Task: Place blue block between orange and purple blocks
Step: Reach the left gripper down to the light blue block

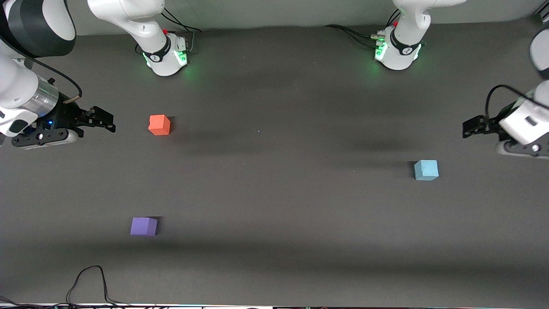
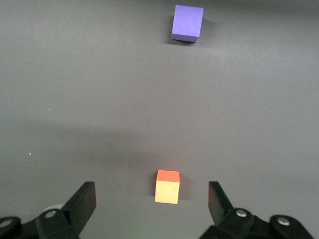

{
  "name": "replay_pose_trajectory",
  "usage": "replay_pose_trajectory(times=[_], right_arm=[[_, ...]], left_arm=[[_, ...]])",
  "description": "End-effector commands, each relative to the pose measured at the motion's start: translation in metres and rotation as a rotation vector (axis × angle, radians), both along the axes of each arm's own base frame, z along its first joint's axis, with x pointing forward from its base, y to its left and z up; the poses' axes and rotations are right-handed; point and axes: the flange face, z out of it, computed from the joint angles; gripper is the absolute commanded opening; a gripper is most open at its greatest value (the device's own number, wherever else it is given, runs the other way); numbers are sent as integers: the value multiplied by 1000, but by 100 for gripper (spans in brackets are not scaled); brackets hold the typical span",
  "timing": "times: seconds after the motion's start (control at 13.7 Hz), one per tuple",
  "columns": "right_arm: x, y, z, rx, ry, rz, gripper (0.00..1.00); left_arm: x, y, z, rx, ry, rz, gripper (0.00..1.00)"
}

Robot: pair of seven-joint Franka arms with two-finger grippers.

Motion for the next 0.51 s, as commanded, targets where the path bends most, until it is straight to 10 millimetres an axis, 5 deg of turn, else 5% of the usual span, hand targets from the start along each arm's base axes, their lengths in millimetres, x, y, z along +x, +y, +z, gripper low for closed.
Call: replay_pose_trajectory(times=[0.0, 0.44], right_arm=[[2, 1, -1, -8, -2, 4, 100], [2, -1, -3, -8, 1, -3, 100]], left_arm=[[6, 1, -58, -7, 8, -52, 100], [5, 8, -184, -6, -87, -57, 100]])
